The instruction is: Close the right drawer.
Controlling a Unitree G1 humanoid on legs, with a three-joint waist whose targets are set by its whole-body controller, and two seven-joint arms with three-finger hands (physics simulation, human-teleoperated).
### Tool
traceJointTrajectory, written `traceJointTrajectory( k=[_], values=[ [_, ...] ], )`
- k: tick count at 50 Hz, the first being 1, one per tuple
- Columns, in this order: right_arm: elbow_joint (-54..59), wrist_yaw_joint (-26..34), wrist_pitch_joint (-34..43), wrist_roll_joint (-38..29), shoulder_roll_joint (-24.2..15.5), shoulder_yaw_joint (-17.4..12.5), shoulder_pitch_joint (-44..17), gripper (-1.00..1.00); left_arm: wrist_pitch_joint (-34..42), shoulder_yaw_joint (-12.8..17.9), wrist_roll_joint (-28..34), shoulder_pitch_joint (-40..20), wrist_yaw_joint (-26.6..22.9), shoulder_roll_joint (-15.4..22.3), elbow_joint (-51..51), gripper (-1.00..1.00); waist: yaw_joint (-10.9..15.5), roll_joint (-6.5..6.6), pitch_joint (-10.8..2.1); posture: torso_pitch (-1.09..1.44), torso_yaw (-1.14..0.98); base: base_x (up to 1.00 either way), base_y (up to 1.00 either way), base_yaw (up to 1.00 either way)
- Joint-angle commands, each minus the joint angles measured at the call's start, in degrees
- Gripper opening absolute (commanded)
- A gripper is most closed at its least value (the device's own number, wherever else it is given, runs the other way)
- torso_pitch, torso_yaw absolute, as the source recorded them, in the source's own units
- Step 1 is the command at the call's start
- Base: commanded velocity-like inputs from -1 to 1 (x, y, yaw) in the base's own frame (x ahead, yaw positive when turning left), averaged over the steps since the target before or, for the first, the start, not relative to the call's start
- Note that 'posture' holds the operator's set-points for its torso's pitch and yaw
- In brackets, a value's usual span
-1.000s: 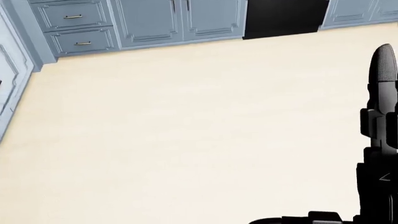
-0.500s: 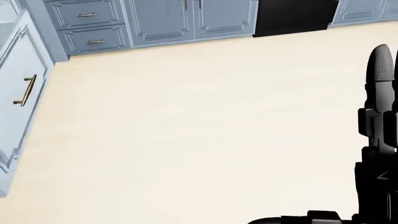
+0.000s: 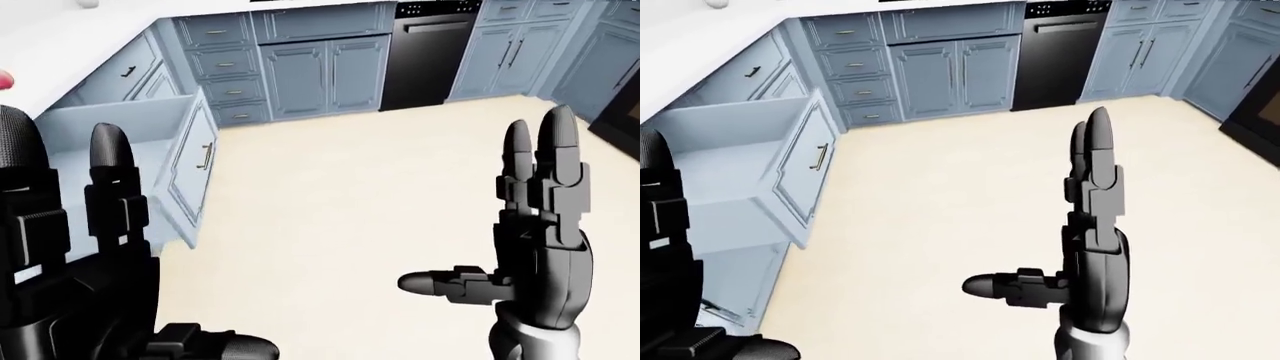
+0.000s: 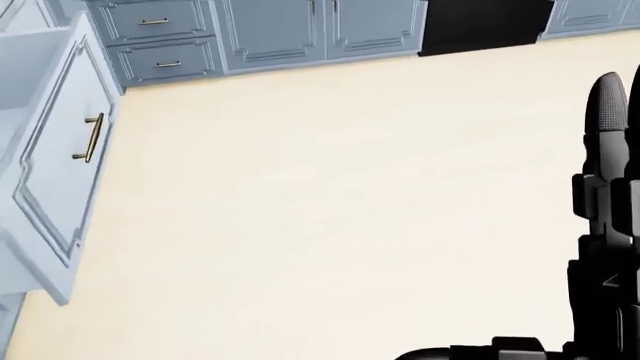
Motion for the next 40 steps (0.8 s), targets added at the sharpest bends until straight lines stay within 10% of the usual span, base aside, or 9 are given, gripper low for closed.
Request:
traceJointTrajectory(
  k=[1,3,14,17,18,26,30,31,40],
  values=[
    [-2.0,0.0,-1.2,-0.2,0.2,0.5,-0.2,1.0,-1.1,0.6,-0.1,-0.2,0.8,0.7,-1.3,1.0,0.1,0.05,-0.35,0.0,0.0,0.0,0.26,0.0],
    [-2.0,0.1,-0.7,0.0,0.1,0.4,-0.5,1.0,-1.0,0.6,-0.1,-0.2,0.8,0.6,-1.3,1.0,0.2,4.03,-1.58,0.0,0.0,0.0,0.25,0.0],
    [-2.0,0.3,-0.7,0.2,0.2,0.4,-0.5,1.0,-0.8,0.7,-0.1,-0.1,0.1,-0.1,-1.3,1.0,0.6,-1.94,-0.41,0.0,0.0,0.0,0.25,0.0],
    [-1.8,0.2,-0.8,0.0,0.2,0.4,-0.5,1.0,-0.9,0.8,0.1,0.1,-0.7,-0.8,-1.3,1.0,0.4,-5.63,-1.34,0.0,0.0,0.0,0.25,0.0],
    [-1.7,0.1,-1.0,-0.1,0.2,0.5,-0.3,1.0,-0.8,0.9,0.1,0.1,-0.8,-1.0,-1.3,1.0,-0.4,-3.2,-0.73,0.0,0.0,0.0,0.26,0.0],
    [-0.7,-0.1,-0.7,-0.2,0.0,0.3,-1.5,1.0,-1.0,0.7,0.2,0.3,-0.9,-1.0,-1.3,1.0,0.2,-1.35,-0.24,0.0,0.0,0.0,0.25,0.0],
    [-0.6,-0.1,-0.9,-0.3,0.0,0.4,-1.3,1.0,-1.0,0.6,0.3,0.3,-0.7,-0.9,-1.3,1.0,0.6,5.6,-2.06,0.0,0.0,0.0,0.25,0.0],
    [-0.5,-0.2,-0.9,-0.3,0.0,0.4,-1.3,1.0,-1.0,0.5,0.3,0.3,-0.7,-0.9,-1.3,1.0,1.0,1.97,-0.62,0.0,0.0,0.0,0.24,0.0],
    [-0.8,-0.2,-1.4,-0.4,0.1,0.5,-0.5,1.0,-1.0,0.5,0.2,0.1,-0.1,-0.3,-1.3,1.0,0.6,-1.58,-0.39,0.0,0.0,0.0,0.25,0.0]
  ],
)
